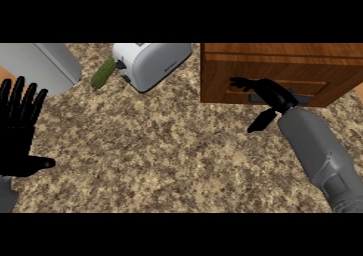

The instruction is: Pick up the cup, place it into the drawer and close the drawer

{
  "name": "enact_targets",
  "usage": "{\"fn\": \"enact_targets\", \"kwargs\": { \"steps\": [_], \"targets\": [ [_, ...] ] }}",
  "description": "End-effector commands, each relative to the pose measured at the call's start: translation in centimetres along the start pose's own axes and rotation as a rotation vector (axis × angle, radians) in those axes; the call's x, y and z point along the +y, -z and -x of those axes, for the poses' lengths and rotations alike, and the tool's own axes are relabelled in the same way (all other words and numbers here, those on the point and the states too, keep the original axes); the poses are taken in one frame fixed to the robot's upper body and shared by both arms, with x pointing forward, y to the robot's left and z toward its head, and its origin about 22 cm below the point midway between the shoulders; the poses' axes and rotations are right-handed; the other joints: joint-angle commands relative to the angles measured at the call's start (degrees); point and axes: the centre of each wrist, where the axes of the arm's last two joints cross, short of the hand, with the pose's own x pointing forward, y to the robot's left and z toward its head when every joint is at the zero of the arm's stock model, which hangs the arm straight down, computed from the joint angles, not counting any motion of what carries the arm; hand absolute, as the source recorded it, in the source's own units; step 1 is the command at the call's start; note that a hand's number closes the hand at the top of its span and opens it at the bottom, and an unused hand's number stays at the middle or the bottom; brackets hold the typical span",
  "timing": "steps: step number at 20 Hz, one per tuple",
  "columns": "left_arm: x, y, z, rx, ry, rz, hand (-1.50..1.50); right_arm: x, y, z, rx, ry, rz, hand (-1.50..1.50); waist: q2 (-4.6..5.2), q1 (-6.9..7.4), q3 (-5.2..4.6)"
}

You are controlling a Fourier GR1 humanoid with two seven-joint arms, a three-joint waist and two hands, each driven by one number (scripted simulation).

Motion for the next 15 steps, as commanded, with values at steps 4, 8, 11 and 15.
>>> {"fn": "enact_targets", "kwargs": {
  "steps": [4, 8, 11, 15],
  "targets": [
    [0.6, -0.3, 1.1, 0.014, 0.007, 0.008, -1.50, -4.6, -1.1, 2.1, 0.096, 0.005, 0.025, -1.50, 1.77, 1.09, 0.34],
    [-0.9, 0.7, 1.1, -0.019, 0.012, 0.035, -1.50, -5.0, -0.4, 1.5, 0.090, 0.023, 0.050, -1.50, 2.24, 2.15, 0.42],
    [-0.5, 0.5, 0.9, 0.010, 0.013, 0.034, -1.50, -4.6, -0.9, 2.1, 0.106, 0.017, 0.021, -1.50, 2.16, 2.48, 0.42],
    [-0.7, 0.3, 1.6, -0.010, 0.022, 0.026, -1.50, -5.6, -1.5, 2.6, 0.096, 0.022, 0.037, -1.50, 2.10, 2.16, 0.39]
  ]
}}
